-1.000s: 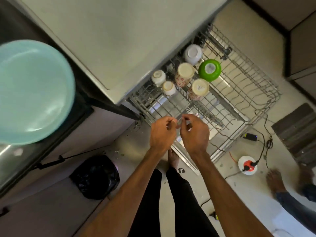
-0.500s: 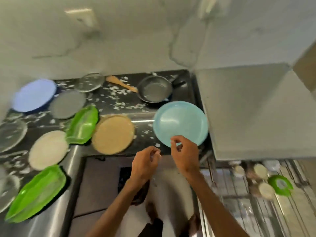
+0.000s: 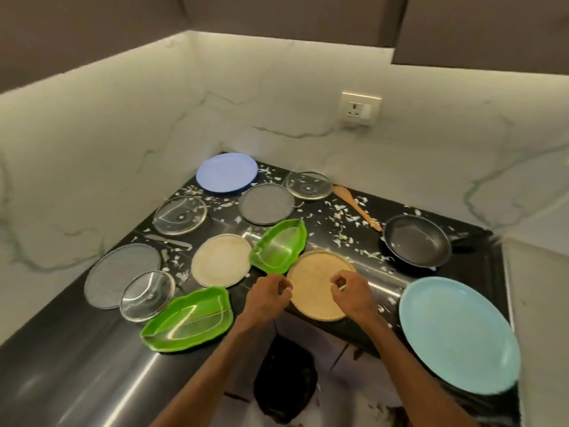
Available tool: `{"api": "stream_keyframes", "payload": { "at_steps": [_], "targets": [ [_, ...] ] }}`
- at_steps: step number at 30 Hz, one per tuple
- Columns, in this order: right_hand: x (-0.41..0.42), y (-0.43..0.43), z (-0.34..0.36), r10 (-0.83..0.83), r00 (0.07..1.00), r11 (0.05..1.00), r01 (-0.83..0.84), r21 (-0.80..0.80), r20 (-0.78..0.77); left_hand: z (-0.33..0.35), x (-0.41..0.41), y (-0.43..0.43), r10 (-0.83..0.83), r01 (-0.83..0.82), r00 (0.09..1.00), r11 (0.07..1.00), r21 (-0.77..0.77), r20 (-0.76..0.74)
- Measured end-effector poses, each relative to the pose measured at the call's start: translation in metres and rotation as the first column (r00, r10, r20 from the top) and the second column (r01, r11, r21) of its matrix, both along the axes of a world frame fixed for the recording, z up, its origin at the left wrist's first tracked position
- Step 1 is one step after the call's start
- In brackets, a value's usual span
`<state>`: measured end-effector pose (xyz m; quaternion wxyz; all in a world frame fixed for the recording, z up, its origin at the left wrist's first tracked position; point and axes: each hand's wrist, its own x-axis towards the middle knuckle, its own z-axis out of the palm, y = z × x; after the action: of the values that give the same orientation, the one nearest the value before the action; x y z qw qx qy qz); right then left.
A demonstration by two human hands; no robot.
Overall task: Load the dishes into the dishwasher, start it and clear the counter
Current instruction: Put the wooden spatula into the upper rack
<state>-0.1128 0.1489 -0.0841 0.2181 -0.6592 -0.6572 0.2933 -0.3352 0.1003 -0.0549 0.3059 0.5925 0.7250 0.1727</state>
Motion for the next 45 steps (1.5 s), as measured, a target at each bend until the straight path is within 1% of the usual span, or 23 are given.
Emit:
{"api": "stream_keyframes", "payload": {
  "at_steps": [4,7,12,16,18,20,22,24,26,29,33,35,36,38,40,41,43,45],
  "targets": [
    [-0.010,0.023,-0.007,0.059,0.998,0.998,-0.058,-0.037,0.021,-0.016,-0.019,0.013,0.049,-0.048,0.999,0.997,-0.056,0.006],
    [-0.003,0.043,-0.009,0.072,0.996,0.996,-0.069,-0.059,0.056,-0.024,-0.014,0.027,0.030,-0.030,1.000,0.998,-0.053,0.007],
    [0.014,0.093,-0.016,0.086,0.985,0.991,-0.070,-0.111,0.151,-0.036,0.019,0.063,-0.056,0.056,0.998,0.998,-0.044,-0.010],
    [0.023,0.143,-0.020,0.092,0.978,0.984,-0.059,-0.170,0.189,-0.051,0.048,0.100,-0.164,0.163,0.983,0.986,-0.024,-0.084],
    [0.028,0.168,-0.022,0.092,0.973,0.979,-0.049,-0.199,0.210,-0.060,0.059,0.117,-0.217,0.214,0.964,0.976,-0.035,-0.156],
    [0.031,0.194,-0.024,0.146,0.958,0.978,-0.102,-0.182,0.245,-0.067,0.068,0.129,-0.278,0.272,0.928,0.961,-0.057,-0.250],
    [0.031,0.220,-0.024,0.219,0.923,0.966,-0.160,-0.201,0.317,-0.075,0.073,0.136,-0.339,0.323,0.874,0.941,-0.105,-0.348],
    [0.031,0.247,-0.028,0.280,0.870,0.949,-0.185,-0.257,0.405,-0.081,0.076,0.137,-0.386,0.359,0.818,0.922,-0.145,-0.426],
    [0.033,0.271,-0.038,0.305,0.828,0.938,-0.175,-0.301,0.471,-0.086,0.078,0.136,-0.427,0.399,0.775,0.902,-0.163,-0.466],
    [0.035,0.296,-0.051,0.286,0.806,0.935,-0.116,-0.336,0.518,-0.092,0.079,0.138,-0.455,0.414,0.767,0.890,-0.193,-0.453],
    [0.039,0.307,-0.065,0.305,0.795,0.902,-0.064,-0.427,0.525,-0.089,0.079,0.142,-0.416,0.354,0.802,0.909,-0.220,-0.428],
    [0.039,0.307,-0.069,0.313,0.790,0.895,-0.058,-0.443,0.528,-0.089,0.079,0.144,-0.409,0.346,0.809,0.912,-0.221,-0.422],
    [0.038,0.307,-0.070,0.304,0.790,0.904,-0.064,-0.422,0.532,-0.088,0.079,0.144,-0.411,0.347,0.810,0.911,-0.224,-0.418],
    [0.036,0.305,-0.067,0.259,0.798,0.942,-0.083,-0.326,0.544,-0.089,0.079,0.146,-0.410,0.349,0.813,0.911,-0.218,-0.413],
    [0.034,0.301,-0.066,0.191,0.824,0.971,-0.079,-0.225,0.534,-0.085,0.079,0.148,-0.415,0.357,0.805,0.909,-0.213,-0.423],
    [0.034,0.296,-0.066,0.161,0.840,0.978,-0.064,-0.200,0.518,-0.084,0.079,0.149,-0.421,0.364,0.797,0.907,-0.213,-0.432],
    [0.033,0.286,-0.069,0.105,0.884,0.980,-0.016,-0.196,0.456,-0.079,0.080,0.149,-0.418,0.359,0.797,0.908,-0.215,-0.436],
    [0.031,0.280,-0.072,0.014,0.938,0.964,0.080,-0.255,0.346,-0.075,0.082,0.149,-0.411,0.349,0.791,0.912,-0.217,-0.453]
  ]
}}
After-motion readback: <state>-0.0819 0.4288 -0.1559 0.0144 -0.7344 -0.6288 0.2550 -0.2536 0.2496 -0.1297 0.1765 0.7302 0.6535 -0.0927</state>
